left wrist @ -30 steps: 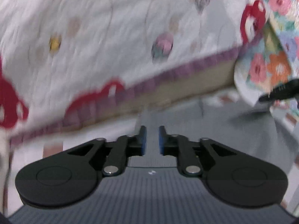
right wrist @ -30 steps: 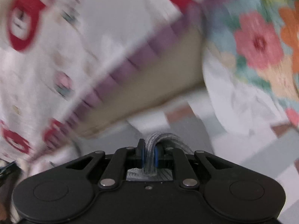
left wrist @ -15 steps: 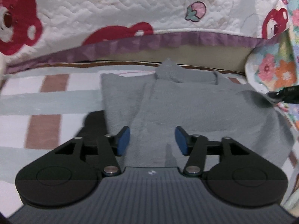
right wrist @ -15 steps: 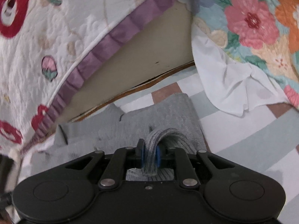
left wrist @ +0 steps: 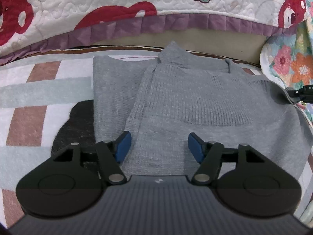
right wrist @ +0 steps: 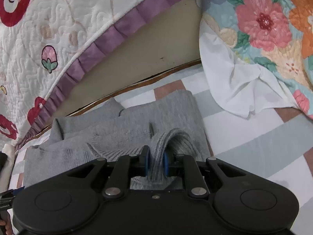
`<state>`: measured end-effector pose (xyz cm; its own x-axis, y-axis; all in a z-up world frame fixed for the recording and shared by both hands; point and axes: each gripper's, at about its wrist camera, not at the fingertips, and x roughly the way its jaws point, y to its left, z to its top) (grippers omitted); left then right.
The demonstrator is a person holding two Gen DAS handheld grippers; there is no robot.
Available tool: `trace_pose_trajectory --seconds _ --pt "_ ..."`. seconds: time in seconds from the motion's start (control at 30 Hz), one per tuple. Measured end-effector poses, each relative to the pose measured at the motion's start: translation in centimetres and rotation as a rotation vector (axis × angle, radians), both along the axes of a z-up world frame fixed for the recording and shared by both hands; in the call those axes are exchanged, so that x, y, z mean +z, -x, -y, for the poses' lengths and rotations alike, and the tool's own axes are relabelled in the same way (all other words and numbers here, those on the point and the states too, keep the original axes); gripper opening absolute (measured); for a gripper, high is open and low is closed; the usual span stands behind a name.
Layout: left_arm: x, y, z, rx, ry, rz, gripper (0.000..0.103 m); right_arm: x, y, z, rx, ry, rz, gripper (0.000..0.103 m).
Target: Fold clothes
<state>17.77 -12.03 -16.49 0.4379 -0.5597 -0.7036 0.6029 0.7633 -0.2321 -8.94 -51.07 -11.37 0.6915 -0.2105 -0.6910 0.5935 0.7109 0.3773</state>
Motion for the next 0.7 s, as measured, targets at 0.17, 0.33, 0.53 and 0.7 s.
trace_pose_trajectory --seconds 0.17,0.33,0.53,0.7 --pt "0.2 0.4 0.2 0.004 -0.016 0.021 0.012 -0.4 0.3 -0.4 -0.010 -0.007 -0.002 0.018" --pt "0.9 0.7 0.2 -0.034 0.026 0.006 0.012 0.0 0.8 -1.1 -0.008 0.001 0.020 0.017" --pt "0.0 1.5 1.3 -0.078 0.031 -0.010 0.045 1.7 1.8 -2.5 0.003 0.033 0.067 0.013" --pt "-0.6 2.4 1.9 -0.061 -0.003 0.052 0.008 2.9 2.8 -3.7 0.006 0.040 0.078 0.013"
